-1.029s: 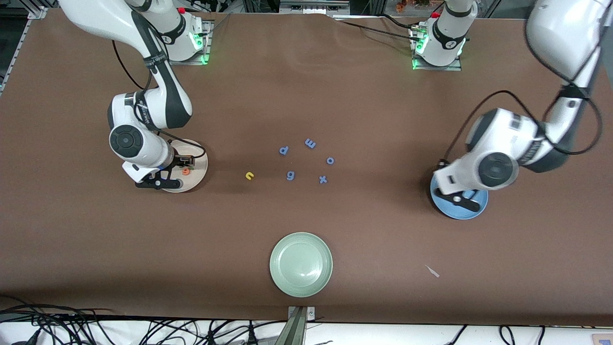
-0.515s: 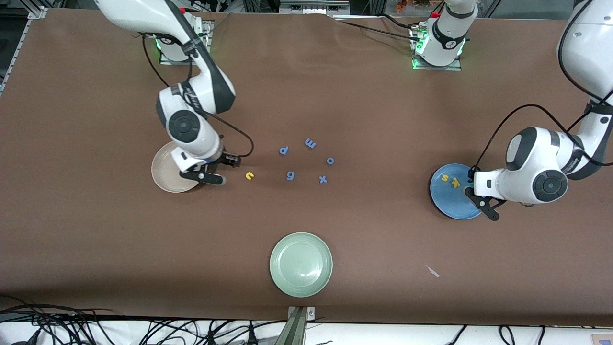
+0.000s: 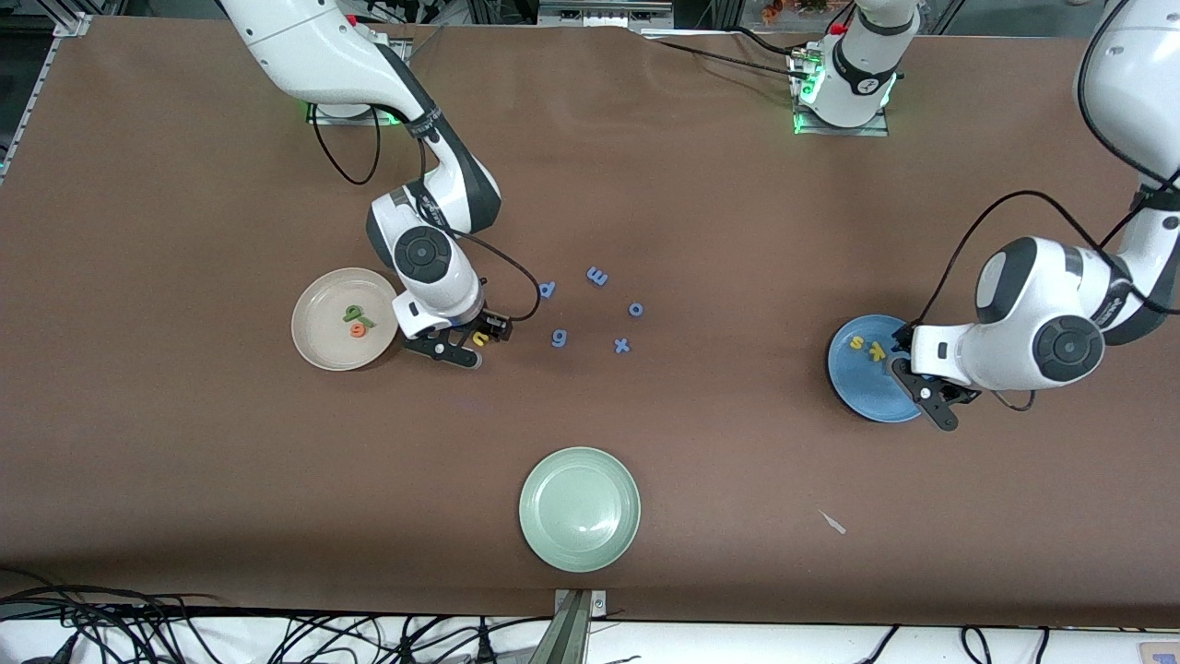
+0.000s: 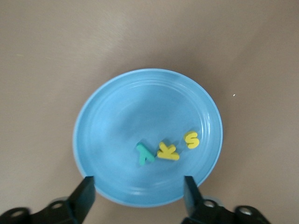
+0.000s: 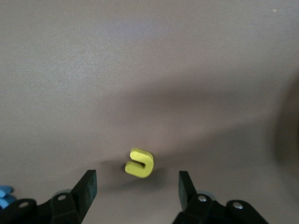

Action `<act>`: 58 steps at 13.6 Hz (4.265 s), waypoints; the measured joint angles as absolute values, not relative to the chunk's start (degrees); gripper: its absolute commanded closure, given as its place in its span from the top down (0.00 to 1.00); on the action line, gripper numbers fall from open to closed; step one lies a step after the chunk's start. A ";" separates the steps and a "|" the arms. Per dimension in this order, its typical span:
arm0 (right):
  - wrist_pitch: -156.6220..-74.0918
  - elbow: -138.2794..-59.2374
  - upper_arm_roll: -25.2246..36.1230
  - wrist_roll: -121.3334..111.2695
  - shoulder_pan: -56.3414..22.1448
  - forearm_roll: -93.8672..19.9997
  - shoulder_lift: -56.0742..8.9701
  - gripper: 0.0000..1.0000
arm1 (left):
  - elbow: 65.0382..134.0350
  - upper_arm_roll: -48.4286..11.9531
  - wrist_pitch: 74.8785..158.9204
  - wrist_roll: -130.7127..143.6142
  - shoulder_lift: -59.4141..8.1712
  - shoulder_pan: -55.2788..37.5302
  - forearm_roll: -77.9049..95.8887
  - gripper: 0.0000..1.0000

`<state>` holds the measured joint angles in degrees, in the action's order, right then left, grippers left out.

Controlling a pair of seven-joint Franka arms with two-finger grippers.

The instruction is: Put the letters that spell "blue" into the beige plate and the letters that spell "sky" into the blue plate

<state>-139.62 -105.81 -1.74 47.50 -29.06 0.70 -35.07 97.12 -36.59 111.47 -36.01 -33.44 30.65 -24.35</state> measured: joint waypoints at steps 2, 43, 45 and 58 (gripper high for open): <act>-140.36 -105.81 -1.69 47.50 -29.05 0.70 -35.79 0.70 | 96.92 -36.74 110.90 -34.31 -30.02 30.68 -22.04 1.00; -81.75 -81.51 14.53 13.14 -28.62 -0.07 -11.35 1.00 | 99.71 -2.84 104.18 4.51 -0.36 0.01 -2.89 1.00; -80.44 -81.00 13.22 13.03 -26.29 -0.71 -9.78 1.00 | 99.53 -2.83 104.18 4.53 -0.56 0.01 -2.89 1.00; -81.59 -90.09 -3.23 4.20 -1.57 -1.38 0.94 1.00 | 99.34 -2.84 104.17 4.53 -0.66 0.00 -2.89 1.00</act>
<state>-81.59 -90.09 -3.23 4.20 -1.57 -1.38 0.94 99.34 -2.84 104.17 4.53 -0.66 0.00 -2.89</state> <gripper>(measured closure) 0.000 0.000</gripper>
